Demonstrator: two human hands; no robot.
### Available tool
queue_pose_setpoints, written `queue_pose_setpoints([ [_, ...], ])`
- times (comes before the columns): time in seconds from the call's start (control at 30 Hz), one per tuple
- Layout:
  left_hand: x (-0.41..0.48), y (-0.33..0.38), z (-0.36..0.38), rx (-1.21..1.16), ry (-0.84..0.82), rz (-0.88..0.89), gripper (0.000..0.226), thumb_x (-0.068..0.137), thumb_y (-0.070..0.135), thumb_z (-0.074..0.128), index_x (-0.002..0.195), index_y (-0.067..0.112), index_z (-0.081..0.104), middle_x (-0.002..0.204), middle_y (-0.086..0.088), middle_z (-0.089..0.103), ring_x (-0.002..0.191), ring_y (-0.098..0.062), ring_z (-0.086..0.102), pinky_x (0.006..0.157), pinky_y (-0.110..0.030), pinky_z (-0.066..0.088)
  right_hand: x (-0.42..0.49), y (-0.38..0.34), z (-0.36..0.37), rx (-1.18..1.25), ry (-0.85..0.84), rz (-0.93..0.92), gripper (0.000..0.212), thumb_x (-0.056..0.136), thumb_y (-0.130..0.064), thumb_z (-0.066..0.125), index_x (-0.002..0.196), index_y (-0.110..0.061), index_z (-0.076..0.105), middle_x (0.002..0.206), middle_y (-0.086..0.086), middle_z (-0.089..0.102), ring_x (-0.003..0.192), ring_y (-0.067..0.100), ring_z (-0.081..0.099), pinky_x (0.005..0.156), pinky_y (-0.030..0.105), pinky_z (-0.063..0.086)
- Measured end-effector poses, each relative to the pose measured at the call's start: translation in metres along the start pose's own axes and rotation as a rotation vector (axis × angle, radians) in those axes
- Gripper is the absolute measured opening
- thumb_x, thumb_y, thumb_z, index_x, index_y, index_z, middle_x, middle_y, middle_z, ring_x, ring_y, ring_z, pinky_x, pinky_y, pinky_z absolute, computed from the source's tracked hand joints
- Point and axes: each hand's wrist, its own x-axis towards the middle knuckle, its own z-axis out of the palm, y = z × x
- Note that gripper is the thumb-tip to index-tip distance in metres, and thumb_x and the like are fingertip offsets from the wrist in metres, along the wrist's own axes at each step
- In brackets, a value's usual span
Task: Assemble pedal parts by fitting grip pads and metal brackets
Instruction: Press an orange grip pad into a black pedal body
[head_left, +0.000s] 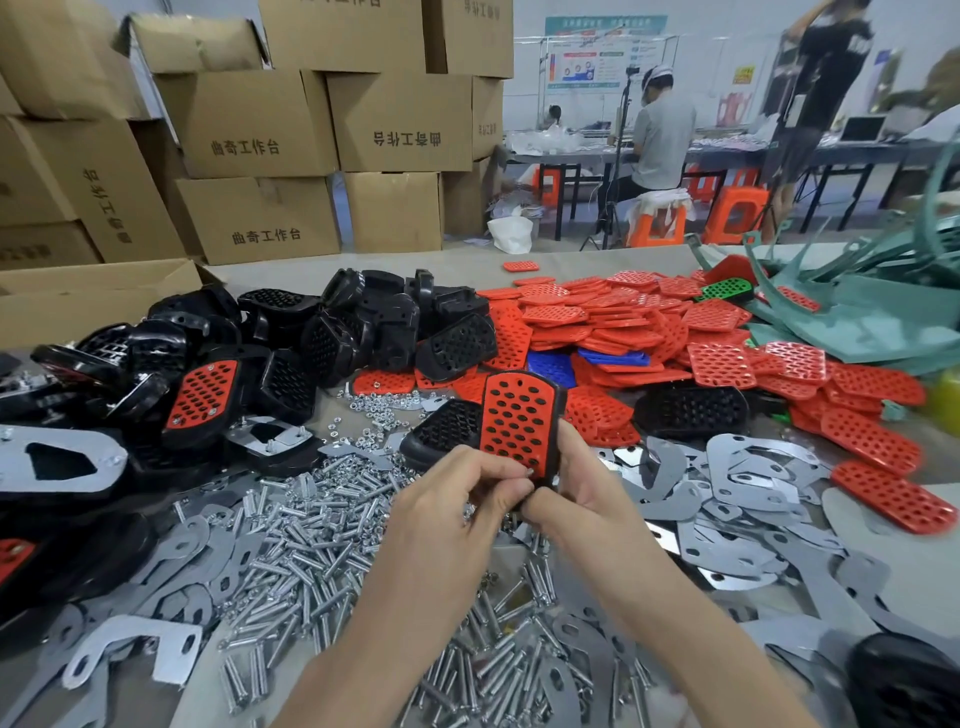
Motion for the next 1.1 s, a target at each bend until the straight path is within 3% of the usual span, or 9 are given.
queue_pose_setpoints([
  [0.17,0.002,-0.001,-0.001,-0.051,-0.014,-0.049,0.008,0.091,0.024,0.072,0.092,0.032,0.071,0.095,0.025,0.070,0.092,0.003,0.066,0.077,-0.008,0.047,-0.003,0.001,0.002,0.020,-0.028,0.011,0.054,0.078,0.000,0.051,0.126,-0.023,0.061,0.117,0.012,0.069,0.109,0.018,0.067,0.099,0.041,0.054],
  [0.3,0.001,-0.003,0.001,-0.042,-0.063,-0.074,0.014,0.091,0.016,0.072,0.092,0.030,0.071,0.096,0.024,0.068,0.092,0.003,0.066,0.074,-0.006,0.047,-0.003,0.002,-0.001,0.007,-0.039,0.053,0.058,0.074,0.000,0.050,0.127,-0.023,0.060,0.109,-0.001,0.073,0.105,0.012,0.068,0.090,0.027,0.055],
  [0.47,0.002,-0.004,0.001,-0.058,-0.096,-0.097,0.015,0.092,0.013,0.071,0.090,0.028,0.071,0.094,0.023,0.069,0.090,0.002,0.066,0.072,-0.006,0.047,-0.006,-0.001,0.002,-0.050,-0.046,0.077,0.056,0.076,-0.007,0.052,0.128,-0.028,0.058,0.113,0.015,0.064,0.093,0.016,0.059,0.080,0.036,0.052],
  [0.63,0.002,-0.006,0.000,-0.080,-0.144,-0.154,0.019,0.094,0.012,0.068,0.088,0.030,0.070,0.091,0.024,0.069,0.088,0.002,0.065,0.072,-0.010,0.048,-0.007,0.001,0.003,-0.123,-0.034,0.065,0.055,0.077,-0.009,0.052,0.129,-0.027,0.055,0.098,-0.013,0.069,0.093,0.002,0.064,0.081,0.018,0.051],
  [0.77,0.003,-0.007,0.001,-0.092,-0.147,-0.161,0.022,0.095,0.015,0.067,0.084,0.034,0.066,0.087,0.023,0.069,0.081,0.001,0.064,0.067,-0.007,0.044,-0.009,0.003,0.006,-0.172,-0.036,0.068,0.053,0.081,-0.015,0.051,0.131,-0.034,0.052,0.107,-0.009,0.067,0.102,0.005,0.063,0.091,0.030,0.054],
  [0.93,0.004,-0.011,0.002,-0.093,-0.208,-0.174,0.025,0.097,0.013,0.064,0.086,0.035,0.064,0.090,0.021,0.070,0.085,0.002,0.064,0.068,-0.007,0.043,-0.009,0.002,0.006,-0.179,-0.019,0.081,0.049,0.082,-0.017,0.052,0.128,-0.033,0.053,0.104,-0.007,0.067,0.100,0.006,0.064,0.087,0.026,0.053],
  [1.1,0.002,-0.014,0.001,-0.105,-0.235,-0.198,0.030,0.099,0.013,0.060,0.088,0.040,0.061,0.090,0.015,0.070,0.082,0.001,0.065,0.064,-0.008,0.044,-0.008,0.004,0.009,-0.174,-0.007,0.067,0.043,0.082,-0.021,0.054,0.121,-0.039,0.055,0.104,-0.001,0.067,0.098,0.010,0.063,0.092,0.039,0.055],
])
